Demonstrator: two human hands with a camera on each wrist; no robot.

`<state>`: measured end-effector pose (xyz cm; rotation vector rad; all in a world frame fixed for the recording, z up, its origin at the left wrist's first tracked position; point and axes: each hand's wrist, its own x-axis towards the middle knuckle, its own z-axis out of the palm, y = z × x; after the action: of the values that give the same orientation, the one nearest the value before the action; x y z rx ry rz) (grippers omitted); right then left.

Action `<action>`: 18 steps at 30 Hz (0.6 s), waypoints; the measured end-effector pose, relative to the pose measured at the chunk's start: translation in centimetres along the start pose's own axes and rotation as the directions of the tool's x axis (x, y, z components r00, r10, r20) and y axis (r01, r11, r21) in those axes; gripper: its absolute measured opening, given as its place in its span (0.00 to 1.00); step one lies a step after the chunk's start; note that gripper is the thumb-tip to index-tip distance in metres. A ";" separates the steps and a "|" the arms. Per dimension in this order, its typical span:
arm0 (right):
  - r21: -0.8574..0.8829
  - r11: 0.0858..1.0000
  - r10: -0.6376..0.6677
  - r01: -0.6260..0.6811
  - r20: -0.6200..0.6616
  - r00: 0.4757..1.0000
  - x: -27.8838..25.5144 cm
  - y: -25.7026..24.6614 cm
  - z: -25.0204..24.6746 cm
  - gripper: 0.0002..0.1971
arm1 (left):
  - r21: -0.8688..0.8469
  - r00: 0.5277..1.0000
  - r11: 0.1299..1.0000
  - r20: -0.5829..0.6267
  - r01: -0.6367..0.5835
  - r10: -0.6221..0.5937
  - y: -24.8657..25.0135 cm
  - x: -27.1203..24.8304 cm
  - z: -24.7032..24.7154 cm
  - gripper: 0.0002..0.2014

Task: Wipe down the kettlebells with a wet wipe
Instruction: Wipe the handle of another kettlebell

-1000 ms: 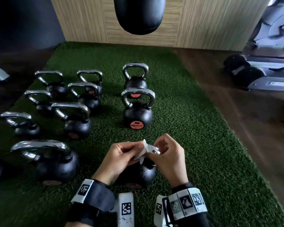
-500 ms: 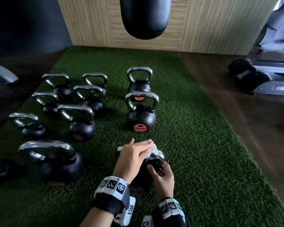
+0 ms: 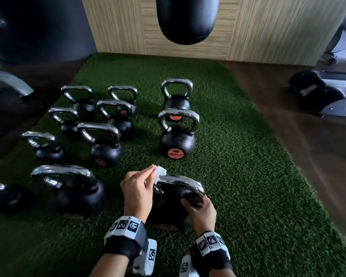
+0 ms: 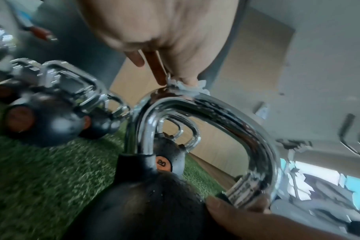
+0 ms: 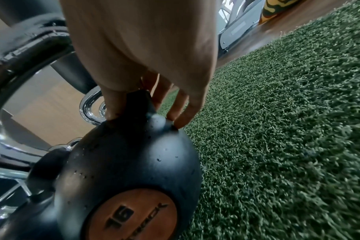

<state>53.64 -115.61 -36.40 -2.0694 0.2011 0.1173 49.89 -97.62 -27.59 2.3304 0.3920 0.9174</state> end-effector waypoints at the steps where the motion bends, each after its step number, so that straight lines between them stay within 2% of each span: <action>1: 0.003 1.000 0.001 -0.001 0.006 1.000 0.1 -0.1 -0.2 0.25 | -0.008 1.000 1.000 0.002 -0.008 0.008 0.0 0.0 -0.1 0.09; 3: 0.000 1.000 0.003 -0.003 0.022 1.000 0.3 -0.1 -0.4 0.23 | -0.017 0.998 0.998 0.027 -0.054 0.055 0.0 -0.3 -0.1 0.10; 4: 0.000 1.000 0.001 -0.001 0.027 1.000 0.3 -0.1 -0.4 0.22 | -0.040 0.999 0.998 0.022 -0.040 0.041 -0.2 -0.4 0.1 0.10; 5: -0.001 1.000 0.000 0.000 0.029 1.000 0.3 -0.2 -0.5 0.21 | -0.074 1.000 0.997 0.002 0.015 -0.015 -0.6 -0.5 0.2 0.09; 7: -0.012 1.000 -0.002 0.002 0.027 1.000 0.4 -0.3 -0.6 0.20 | -0.152 0.978 0.969 -0.035 0.197 -0.205 -1.4 -0.5 0.5 0.09; 9: -0.027 1.000 -0.005 0.005 0.025 1.000 0.5 -0.5 -0.7 0.18 | -0.227 0.954 0.929 0.006 0.292 -0.299 -2.2 -0.3 0.9 0.10; 13: -0.014 1.000 -0.007 0.008 0.038 0.999 0.5 -0.4 -1.0 0.18 | -0.302 0.963 0.918 0.001 0.259 -0.271 -3.4 -0.9 1.2 0.10; 15: 0.001 1.000 -0.009 0.009 0.047 0.999 0.5 -0.2 -1.0 0.18 | -0.403 0.923 0.839 0.040 0.365 -0.382 -4.5 -1.7 1.8 0.11; 18: -0.007 1.000 -0.020 0.020 0.054 0.998 0.7 0.0 -1.0 0.20 | -0.506 0.816 0.673 0.117 0.540 -0.566 -6.4 -2.7 3.9 0.13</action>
<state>54.36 -116.58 -36.08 -2.0721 0.1471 0.1620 50.32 -95.58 -35.30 1.5438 0.7272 0.6622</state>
